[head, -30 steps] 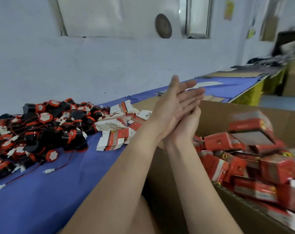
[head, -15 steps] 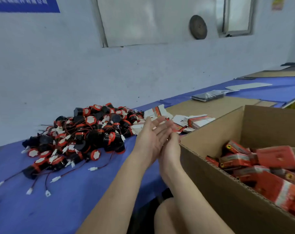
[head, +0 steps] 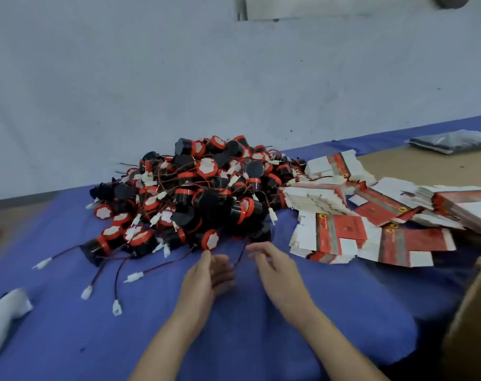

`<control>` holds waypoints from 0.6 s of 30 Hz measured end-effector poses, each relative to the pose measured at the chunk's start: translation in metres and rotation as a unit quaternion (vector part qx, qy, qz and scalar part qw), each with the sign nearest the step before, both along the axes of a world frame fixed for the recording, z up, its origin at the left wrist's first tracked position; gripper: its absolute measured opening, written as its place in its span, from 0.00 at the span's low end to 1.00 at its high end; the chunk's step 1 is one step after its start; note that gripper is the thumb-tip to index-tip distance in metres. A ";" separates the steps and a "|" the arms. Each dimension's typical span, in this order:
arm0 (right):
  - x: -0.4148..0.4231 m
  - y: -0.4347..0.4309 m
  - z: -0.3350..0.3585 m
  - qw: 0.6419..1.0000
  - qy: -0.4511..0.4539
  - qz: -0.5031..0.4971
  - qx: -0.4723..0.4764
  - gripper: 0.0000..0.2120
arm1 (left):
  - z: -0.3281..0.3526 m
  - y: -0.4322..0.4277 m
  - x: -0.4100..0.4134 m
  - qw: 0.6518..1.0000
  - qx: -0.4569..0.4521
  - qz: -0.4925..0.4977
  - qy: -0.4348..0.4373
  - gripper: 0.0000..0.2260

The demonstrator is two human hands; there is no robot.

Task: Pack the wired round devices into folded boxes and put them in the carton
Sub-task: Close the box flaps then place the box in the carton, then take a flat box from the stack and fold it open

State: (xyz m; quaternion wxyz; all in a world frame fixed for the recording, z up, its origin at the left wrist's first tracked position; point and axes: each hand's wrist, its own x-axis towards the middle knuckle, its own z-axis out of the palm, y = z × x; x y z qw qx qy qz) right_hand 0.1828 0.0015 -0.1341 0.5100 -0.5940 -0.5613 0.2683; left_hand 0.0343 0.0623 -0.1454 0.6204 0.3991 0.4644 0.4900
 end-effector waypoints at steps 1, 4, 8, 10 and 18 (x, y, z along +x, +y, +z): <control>0.002 0.009 -0.004 1.000 -0.026 -0.005 0.005 0.12 | -0.004 0.006 -0.006 1.000 -0.002 0.002 -0.008 0.20; 0.018 0.031 -0.015 0.985 -0.157 -0.057 0.037 0.11 | -0.007 0.013 -0.019 1.000 -0.016 -0.019 0.005 0.20; 0.047 0.038 -0.020 0.926 -0.309 -0.209 0.053 0.14 | -0.009 0.018 -0.028 0.999 -0.031 -0.029 -0.019 0.20; 0.057 0.040 -0.021 0.899 -0.367 -0.234 -0.041 0.23 | -0.009 0.022 -0.028 0.999 -0.038 -0.029 -0.022 0.20; 0.071 0.020 -0.020 0.869 -0.414 -0.204 -0.176 0.24 | -0.008 0.022 -0.028 0.999 -0.033 -0.033 -0.027 0.19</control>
